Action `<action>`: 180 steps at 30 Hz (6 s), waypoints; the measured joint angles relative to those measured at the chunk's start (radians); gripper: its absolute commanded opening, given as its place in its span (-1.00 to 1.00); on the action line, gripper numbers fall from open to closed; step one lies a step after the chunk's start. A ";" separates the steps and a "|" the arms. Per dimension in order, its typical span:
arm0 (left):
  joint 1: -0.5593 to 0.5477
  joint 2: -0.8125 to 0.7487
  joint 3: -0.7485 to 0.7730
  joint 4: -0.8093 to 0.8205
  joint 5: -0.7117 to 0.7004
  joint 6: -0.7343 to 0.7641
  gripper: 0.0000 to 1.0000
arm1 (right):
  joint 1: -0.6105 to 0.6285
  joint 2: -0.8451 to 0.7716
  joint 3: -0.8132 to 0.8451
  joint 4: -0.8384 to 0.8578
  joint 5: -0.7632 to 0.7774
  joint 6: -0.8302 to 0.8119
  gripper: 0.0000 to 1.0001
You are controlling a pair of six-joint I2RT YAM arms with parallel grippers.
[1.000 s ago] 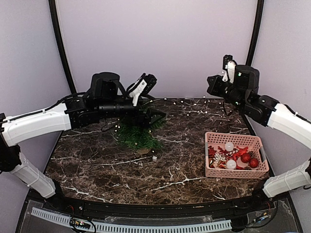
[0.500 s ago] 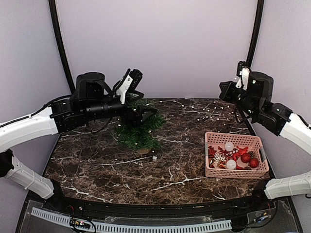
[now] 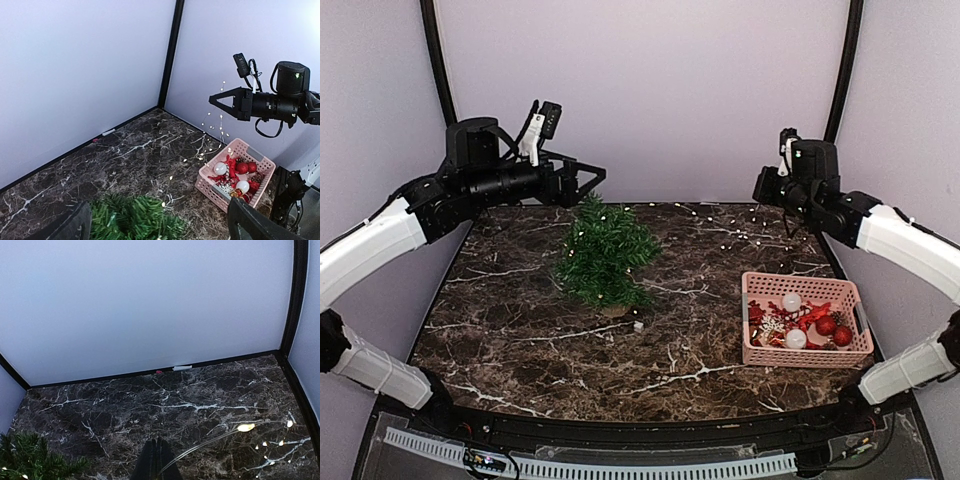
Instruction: Decorate the small christmas tree
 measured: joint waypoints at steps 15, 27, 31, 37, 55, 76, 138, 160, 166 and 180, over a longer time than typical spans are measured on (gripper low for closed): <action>0.038 0.016 -0.045 -0.106 0.077 0.040 0.02 | -0.018 0.175 0.122 0.029 -0.051 -0.043 -1.00; 0.038 0.021 -0.062 -0.267 0.088 0.063 -0.40 | -0.018 0.144 0.122 0.029 -0.051 -0.046 -1.00; 0.038 0.045 -0.045 -0.271 0.105 0.067 -0.47 | -0.018 0.144 0.122 0.029 -0.051 -0.046 -1.00; 0.038 0.071 -0.035 -0.278 0.138 0.068 -0.66 | -0.018 0.144 0.122 0.029 -0.051 -0.046 -1.00; 0.038 0.022 -0.091 -0.233 0.188 0.084 -1.00 | -0.018 0.044 0.093 0.010 -0.079 -0.040 -1.00; -0.127 -0.063 -0.273 -0.203 0.166 0.238 -1.00 | -0.019 -0.268 -0.180 -0.156 -0.128 0.082 -1.00; -0.264 0.032 -0.406 0.167 -0.305 0.196 0.34 | -0.019 0.332 0.114 0.166 -0.217 0.018 -1.00; -0.144 -0.134 -0.216 0.014 -0.312 0.011 0.61 | -0.010 0.552 0.372 0.230 -0.230 0.039 -1.00; -0.003 0.053 0.048 0.002 -0.182 0.002 0.59 | -0.004 0.618 0.431 0.324 -0.325 0.065 -1.00; 0.051 0.591 0.494 -0.156 0.098 0.048 0.14 | 0.029 0.639 0.503 0.476 -0.525 0.050 -1.00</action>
